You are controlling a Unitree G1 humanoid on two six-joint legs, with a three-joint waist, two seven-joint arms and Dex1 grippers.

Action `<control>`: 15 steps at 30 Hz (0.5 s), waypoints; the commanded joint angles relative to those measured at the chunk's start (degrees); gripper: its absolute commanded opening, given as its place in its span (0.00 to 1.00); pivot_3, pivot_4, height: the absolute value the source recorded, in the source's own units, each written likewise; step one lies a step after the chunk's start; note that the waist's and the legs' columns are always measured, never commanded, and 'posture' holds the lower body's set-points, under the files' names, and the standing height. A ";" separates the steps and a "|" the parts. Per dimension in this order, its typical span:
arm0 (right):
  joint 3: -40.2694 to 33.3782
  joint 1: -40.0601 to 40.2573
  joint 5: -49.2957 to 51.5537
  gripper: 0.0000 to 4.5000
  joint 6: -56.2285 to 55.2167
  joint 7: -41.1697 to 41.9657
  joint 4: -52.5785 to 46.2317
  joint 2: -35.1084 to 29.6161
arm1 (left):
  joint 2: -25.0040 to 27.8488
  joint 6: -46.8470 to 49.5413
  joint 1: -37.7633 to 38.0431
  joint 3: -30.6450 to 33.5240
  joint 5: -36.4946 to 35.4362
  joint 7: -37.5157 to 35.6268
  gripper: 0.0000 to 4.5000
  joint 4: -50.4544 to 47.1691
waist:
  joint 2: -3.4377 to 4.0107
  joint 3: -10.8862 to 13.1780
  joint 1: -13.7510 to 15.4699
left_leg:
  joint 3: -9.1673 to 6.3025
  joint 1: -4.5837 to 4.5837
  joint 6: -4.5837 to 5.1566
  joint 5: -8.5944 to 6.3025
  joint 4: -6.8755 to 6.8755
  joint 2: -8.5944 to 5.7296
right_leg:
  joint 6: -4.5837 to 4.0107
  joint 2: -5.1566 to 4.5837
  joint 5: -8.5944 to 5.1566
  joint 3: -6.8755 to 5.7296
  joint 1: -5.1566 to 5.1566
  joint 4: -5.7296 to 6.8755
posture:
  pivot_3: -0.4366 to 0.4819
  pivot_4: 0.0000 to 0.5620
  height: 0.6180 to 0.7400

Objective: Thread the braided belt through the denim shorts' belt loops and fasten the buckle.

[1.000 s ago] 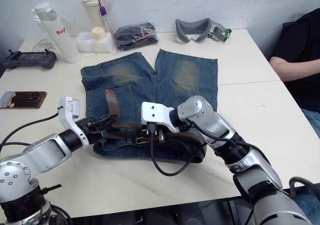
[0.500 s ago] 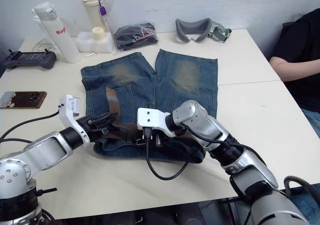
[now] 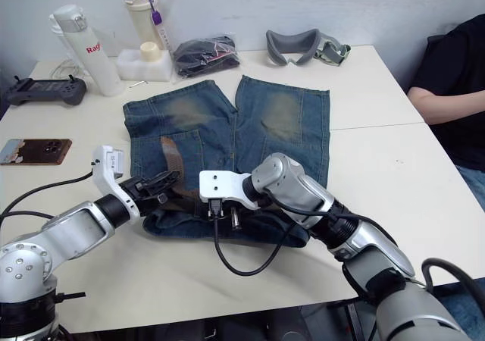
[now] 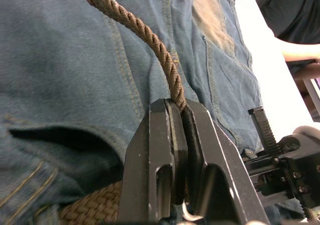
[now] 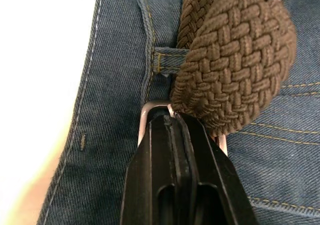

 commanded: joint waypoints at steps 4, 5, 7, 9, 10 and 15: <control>3.78 3.04 -2.98 0.00 -0.21 -0.25 4.33 -0.17 | 1.67 -2.78 0.87 -0.30 -1.20 0.35 0.00 -1.64 | -0.02 -0.02 -0.01 | -0.06 0.68 -0.04 -0.15 -0.17 0.04 | -0.08 0.01 -0.04 -0.09 0.76 -0.41 | 0.48 0.27 0.99; 3.34 3.19 -3.09 0.00 -0.39 -0.79 4.71 0.03 | 1.92 -3.08 1.01 -0.38 -1.30 0.33 0.00 -1.63 | -0.02 -0.04 -0.05 | -0.06 0.78 -0.03 -0.22 -0.18 0.06 | -0.10 0.01 -0.05 -0.13 0.90 -0.49 | 0.48 0.27 0.99; 1.00 3.68 -1.69 0.00 -0.33 -1.13 4.56 0.35 | 2.43 -3.57 1.58 -0.34 -1.39 0.14 0.00 -1.69 | -0.09 -0.10 -0.10 | -0.05 0.83 -0.01 -0.29 -0.18 0.07 | -0.11 0.00 -0.03 -0.14 0.99 -0.60 | 0.48 0.27 0.99; -2.16 4.12 1.23 0.00 0.90 0.27 2.73 -0.01 | 2.93 -3.84 2.35 -0.18 -1.31 -0.16 0.00 -1.76 | -0.14 -0.13 -0.06 | -0.05 0.82 -0.02 -0.31 -0.18 0.10 | -0.11 0.00 -0.01 -0.16 1.01 -0.65 | 0.48 0.27 0.99; -4.02 4.34 2.96 0.00 2.04 1.08 1.46 -0.33 | 3.21 -3.94 2.79 -0.07 -1.26 -0.41 0.00 -1.79 | -0.13 -0.13 -0.04 | -0.05 0.82 -0.02 -0.32 -0.18 0.10 | -0.11 0.00 -0.01 -0.16 1.01 -0.66 | 0.48 0.27 0.99; -12.57 4.90 10.16 0.00 6.80 3.81 -3.57 -4.16 | 6.29 -3.44 6.32 1.52 -0.53 -3.40 0.00 -1.94 | -0.08 -0.08 0.25 | -0.05 0.63 0.01 -0.40 -0.21 0.10 | -0.11 -0.04 -0.01 -0.17 0.86 -0.76 | 0.48 0.27 0.99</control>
